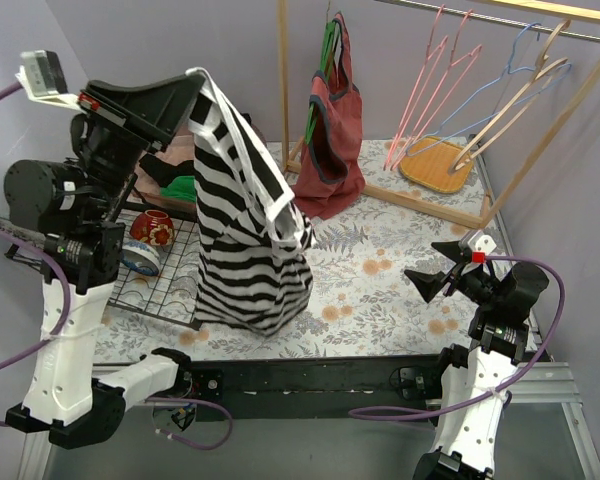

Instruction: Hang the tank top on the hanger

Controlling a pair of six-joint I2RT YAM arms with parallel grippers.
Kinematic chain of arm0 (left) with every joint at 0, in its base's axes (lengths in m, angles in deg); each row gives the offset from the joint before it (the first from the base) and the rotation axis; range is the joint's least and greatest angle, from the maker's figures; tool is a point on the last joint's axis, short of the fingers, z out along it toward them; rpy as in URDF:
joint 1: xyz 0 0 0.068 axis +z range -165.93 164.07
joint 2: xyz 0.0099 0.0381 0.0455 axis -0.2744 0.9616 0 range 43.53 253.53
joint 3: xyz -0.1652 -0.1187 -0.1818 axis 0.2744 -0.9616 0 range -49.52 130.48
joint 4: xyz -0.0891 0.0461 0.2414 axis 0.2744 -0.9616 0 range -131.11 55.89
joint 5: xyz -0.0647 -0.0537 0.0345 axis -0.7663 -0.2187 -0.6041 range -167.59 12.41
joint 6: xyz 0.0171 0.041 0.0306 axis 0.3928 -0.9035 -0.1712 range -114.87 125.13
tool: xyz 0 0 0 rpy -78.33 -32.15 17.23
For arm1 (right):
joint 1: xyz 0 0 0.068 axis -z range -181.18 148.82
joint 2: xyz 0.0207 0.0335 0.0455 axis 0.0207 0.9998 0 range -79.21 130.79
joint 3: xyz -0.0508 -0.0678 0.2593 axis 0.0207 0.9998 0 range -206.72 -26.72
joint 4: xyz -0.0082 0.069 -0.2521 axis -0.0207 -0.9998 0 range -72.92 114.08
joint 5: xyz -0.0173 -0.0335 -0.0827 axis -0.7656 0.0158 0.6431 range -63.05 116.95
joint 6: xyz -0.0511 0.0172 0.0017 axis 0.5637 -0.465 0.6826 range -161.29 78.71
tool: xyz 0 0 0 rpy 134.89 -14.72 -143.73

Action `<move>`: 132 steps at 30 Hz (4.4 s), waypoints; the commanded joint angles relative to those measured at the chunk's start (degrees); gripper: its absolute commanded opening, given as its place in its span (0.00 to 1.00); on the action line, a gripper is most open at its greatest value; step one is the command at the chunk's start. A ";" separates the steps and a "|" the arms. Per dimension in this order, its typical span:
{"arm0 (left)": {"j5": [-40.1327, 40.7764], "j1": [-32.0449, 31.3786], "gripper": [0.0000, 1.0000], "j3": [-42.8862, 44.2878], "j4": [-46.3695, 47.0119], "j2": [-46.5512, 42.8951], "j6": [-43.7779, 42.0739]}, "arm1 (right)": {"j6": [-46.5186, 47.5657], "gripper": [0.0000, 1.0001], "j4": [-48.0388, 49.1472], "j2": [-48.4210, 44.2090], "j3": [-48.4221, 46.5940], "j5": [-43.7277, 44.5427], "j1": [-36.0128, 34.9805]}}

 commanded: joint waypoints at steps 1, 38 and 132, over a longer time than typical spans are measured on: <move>-4.83 -1.99 0.00 -8.96 3.57 -0.97 5.62 | 0.95 0.98 0.92 0.16 -0.12 -2.49 0.18; 10.54 -8.94 0.71 -63.56 -15.92 -11.78 -17.75 | 32.79 0.82 -13.07 42.68 -17.78 35.55 -66.69; -13.71 -9.02 0.28 -60.58 -13.30 3.59 -24.87 | 27.67 0.42 -27.39 20.37 -14.45 41.63 -31.37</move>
